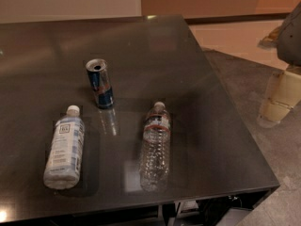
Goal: Place water bottle upright
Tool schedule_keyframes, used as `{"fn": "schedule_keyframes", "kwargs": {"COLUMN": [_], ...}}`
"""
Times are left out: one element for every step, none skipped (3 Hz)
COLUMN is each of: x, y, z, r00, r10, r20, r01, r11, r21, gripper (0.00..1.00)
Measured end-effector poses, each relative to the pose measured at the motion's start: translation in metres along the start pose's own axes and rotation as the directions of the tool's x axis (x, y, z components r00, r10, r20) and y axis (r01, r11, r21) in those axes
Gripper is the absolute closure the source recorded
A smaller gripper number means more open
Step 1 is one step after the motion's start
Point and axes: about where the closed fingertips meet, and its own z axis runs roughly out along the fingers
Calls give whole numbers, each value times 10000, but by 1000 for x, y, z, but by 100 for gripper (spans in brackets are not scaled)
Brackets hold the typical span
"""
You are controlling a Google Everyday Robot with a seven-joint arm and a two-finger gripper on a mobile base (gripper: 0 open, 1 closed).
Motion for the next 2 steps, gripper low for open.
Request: {"fn": "schedule_keyframes", "kwargs": {"x": [0, -13], "y": [0, -8], "z": [0, 11], "r00": [10000, 9990], "r10": [5, 436], "r20": [3, -33], "r01": [-5, -437], "r11": [10000, 9986], "r21": [20, -299], "gripper": [0, 0]}}
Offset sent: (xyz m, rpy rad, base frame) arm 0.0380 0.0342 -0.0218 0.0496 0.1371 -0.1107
